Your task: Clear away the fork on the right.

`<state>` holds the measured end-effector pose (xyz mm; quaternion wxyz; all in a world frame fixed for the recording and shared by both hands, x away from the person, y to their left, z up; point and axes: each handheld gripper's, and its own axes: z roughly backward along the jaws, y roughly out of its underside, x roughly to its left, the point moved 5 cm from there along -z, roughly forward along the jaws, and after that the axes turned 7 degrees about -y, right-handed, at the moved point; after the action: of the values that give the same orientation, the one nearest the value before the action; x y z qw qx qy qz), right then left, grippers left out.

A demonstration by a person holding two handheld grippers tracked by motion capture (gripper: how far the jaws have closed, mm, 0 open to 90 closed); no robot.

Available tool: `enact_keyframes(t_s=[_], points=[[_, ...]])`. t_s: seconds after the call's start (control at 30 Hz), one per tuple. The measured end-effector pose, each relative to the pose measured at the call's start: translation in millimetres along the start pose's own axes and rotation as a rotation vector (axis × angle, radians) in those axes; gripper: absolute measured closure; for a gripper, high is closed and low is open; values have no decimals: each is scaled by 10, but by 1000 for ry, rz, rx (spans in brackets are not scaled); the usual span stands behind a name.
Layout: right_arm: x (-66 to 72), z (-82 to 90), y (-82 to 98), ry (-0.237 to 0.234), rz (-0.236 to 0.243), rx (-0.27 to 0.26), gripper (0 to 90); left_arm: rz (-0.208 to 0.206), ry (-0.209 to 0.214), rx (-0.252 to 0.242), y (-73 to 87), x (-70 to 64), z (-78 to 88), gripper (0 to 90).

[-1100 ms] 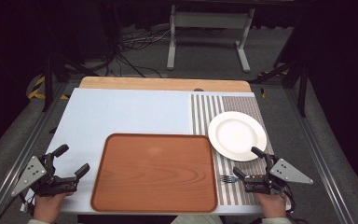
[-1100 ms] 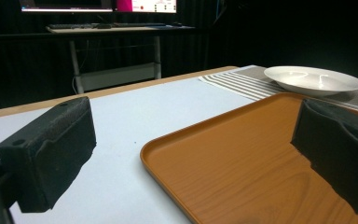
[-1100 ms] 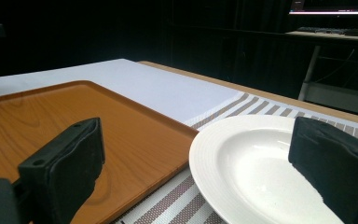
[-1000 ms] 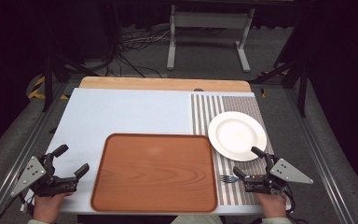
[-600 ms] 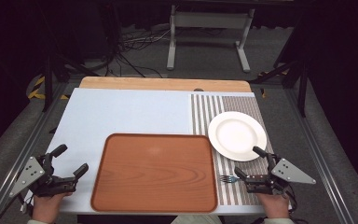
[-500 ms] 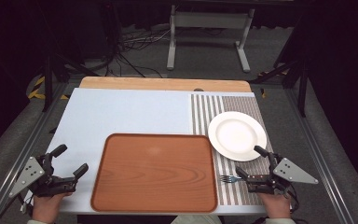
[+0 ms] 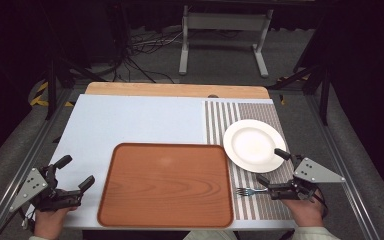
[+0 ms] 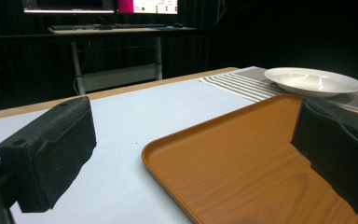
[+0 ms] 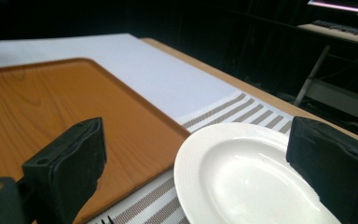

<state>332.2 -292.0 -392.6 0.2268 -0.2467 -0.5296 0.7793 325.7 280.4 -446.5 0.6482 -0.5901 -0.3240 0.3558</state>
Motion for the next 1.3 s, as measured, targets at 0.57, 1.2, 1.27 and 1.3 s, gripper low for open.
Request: enact_keyframes(t_s=[0.57,1.2,1.27,1.3], points=[[-74,-134,-38,-105,22,272,17,-1,4,-4,-10,-17,6,5],[-181,-290,117,-318,171,716,104,-1,-3,-11,-16,-10,16,4],[-178,-295,130,-326,183,737,110,0,-1,-11,-16,-17,12,4],[-174,-304,144,-330,190,755,112,0,-1,-14,-17,-20,11,4]])
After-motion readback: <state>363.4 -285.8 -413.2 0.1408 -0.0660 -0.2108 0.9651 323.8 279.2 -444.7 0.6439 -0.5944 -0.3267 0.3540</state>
